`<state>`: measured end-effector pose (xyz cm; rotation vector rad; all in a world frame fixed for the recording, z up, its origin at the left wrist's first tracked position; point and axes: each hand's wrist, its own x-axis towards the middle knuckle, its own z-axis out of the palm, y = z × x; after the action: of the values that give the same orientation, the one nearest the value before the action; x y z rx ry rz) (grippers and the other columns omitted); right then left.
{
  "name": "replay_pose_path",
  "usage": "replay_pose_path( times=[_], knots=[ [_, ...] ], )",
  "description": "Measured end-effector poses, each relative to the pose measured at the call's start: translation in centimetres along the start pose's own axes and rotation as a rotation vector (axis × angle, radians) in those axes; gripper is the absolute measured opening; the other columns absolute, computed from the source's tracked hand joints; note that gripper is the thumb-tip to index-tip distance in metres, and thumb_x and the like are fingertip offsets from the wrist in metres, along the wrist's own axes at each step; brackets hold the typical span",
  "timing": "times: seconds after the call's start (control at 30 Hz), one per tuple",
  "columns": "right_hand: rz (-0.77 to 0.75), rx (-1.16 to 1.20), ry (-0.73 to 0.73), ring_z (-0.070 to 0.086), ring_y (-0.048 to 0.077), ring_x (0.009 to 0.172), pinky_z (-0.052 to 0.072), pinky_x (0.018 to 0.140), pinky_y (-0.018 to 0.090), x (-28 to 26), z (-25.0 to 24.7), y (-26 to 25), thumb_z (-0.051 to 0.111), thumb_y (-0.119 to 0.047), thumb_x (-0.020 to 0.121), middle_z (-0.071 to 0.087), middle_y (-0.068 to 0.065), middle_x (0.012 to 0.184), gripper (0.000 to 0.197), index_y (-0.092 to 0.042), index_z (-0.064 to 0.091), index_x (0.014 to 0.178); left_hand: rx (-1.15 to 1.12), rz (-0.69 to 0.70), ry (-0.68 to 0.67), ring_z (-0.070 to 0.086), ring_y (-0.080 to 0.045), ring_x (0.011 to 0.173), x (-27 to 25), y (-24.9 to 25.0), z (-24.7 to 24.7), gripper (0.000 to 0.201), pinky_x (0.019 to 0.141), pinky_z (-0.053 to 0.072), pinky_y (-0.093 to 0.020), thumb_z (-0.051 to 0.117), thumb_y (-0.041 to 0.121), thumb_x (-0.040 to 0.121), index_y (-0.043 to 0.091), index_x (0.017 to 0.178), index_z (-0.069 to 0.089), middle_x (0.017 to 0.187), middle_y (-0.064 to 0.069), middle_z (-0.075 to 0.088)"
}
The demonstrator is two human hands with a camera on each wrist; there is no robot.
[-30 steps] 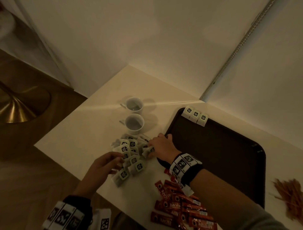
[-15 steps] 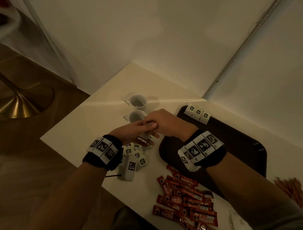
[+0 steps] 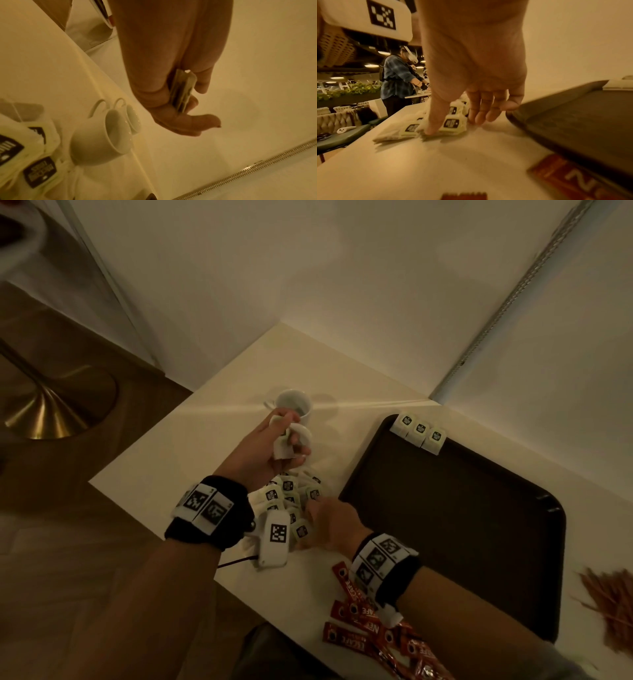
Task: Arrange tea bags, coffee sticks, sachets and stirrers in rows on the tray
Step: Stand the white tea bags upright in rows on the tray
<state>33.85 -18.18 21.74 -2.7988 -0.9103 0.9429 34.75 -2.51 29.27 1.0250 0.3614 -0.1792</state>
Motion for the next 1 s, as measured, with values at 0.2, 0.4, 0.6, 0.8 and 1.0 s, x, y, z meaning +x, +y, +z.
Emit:
replay_pose_path(
  times=[0.2,0.4,0.6,0.8,1.0],
  knots=[
    [-0.039,0.151,0.007,0.059,0.022,0.094,0.049,0.089,0.038,0.9,0.8,1.6,0.068,-0.033,0.082,0.063,0.005,0.104,0.022,-0.016,0.059,0.092,0.051,0.062,0.003,0.050,-0.013,0.059,0.7,0.1,0.3,0.021,0.047,0.039,-0.021,0.052,0.026,0.096,0.022,0.076,0.047,0.070,0.003,0.046],
    [-0.190,0.473,0.068,0.052,0.004,0.076,0.038,0.067,0.004,-0.4,-3.5,3.8,0.074,-0.020,0.079,0.059,-0.005,0.086,0.019,-0.009,0.065,0.092,0.395,0.198,0.032,0.041,-0.013,0.053,0.8,1.2,0.0,0.009,0.045,0.034,-0.022,0.060,0.018,0.092,0.019,0.083,0.058,0.061,-0.001,0.043],
    [-0.248,0.628,0.295,0.057,-0.006,0.064,0.042,0.067,0.009,-4.6,-13.9,6.1,0.075,-0.014,0.077,0.065,-0.013,0.070,0.017,-0.012,0.063,0.088,0.638,0.269,-0.109,0.051,-0.009,0.056,0.0,1.9,1.9,0.016,0.046,0.038,-0.018,0.071,0.022,0.080,0.015,0.094,0.074,0.066,-0.004,0.062],
    [-0.241,0.487,0.564,0.058,-0.001,0.068,0.041,0.066,0.008,-8.5,-21.4,5.9,0.065,-0.024,0.087,0.069,-0.010,0.077,0.008,-0.020,0.070,0.091,0.436,0.349,-0.044,0.060,-0.004,0.059,0.8,1.4,5.5,0.012,0.050,0.044,-0.017,0.066,0.012,0.087,0.006,0.096,0.070,0.071,0.006,0.070],
    [-0.209,0.324,0.688,0.058,-0.001,0.065,0.042,0.062,0.007,-9.6,-23.6,4.5,0.066,-0.026,0.086,0.067,-0.006,0.075,0.013,-0.014,0.072,0.085,0.235,0.283,-0.214,0.065,-0.015,0.077,0.9,1.1,8.7,0.039,0.055,0.047,-0.020,0.068,0.022,0.075,0.007,0.110,0.062,0.091,-0.002,0.069]
  ],
)
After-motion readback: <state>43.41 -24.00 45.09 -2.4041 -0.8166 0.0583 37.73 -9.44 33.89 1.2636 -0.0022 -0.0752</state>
